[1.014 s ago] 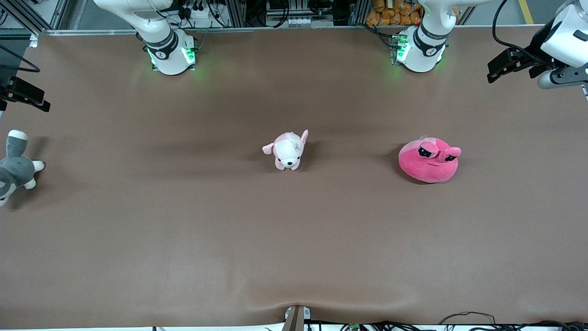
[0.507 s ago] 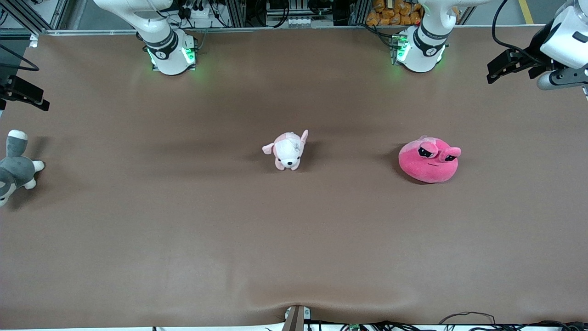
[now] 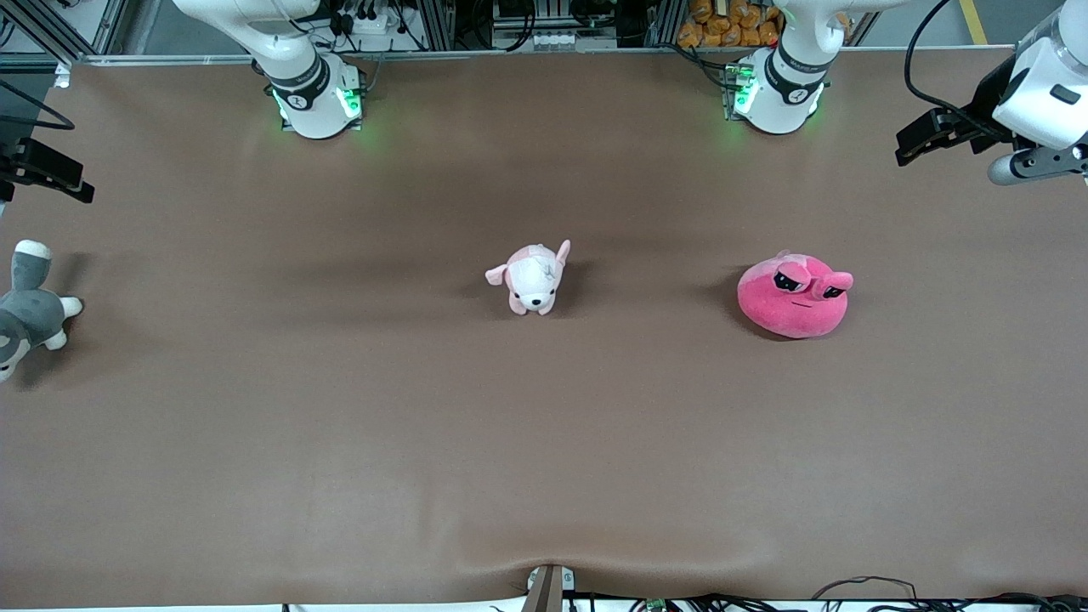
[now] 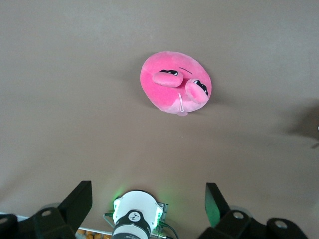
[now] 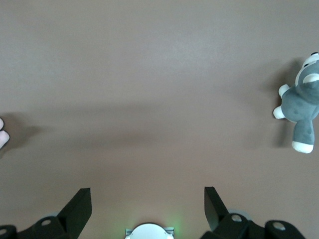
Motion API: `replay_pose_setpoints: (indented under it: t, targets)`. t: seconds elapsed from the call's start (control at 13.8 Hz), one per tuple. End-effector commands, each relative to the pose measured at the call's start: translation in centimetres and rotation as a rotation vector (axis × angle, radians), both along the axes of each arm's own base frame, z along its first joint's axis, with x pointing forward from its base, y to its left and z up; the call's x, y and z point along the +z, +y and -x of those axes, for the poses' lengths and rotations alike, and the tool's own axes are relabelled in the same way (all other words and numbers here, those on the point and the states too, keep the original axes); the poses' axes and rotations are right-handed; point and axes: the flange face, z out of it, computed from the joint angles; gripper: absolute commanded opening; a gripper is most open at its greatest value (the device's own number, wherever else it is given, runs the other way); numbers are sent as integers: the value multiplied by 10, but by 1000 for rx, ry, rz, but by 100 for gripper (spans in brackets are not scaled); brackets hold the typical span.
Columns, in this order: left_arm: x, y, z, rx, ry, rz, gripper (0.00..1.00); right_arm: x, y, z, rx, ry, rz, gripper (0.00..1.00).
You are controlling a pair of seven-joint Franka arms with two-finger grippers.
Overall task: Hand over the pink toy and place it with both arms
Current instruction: 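Move the left gripper down over the pink round plush toy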
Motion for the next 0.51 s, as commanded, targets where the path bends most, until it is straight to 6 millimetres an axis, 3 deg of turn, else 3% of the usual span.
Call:
replay_pose_setpoints:
  t: [0.0,0.43]
  targets:
    - [-17,1,-8,74,20,-18,100,4,-2,4,-10,10,-16,100]
    - [-40,25,-13,313,48,-55,100,4,0,5,-5,10,-16,100]
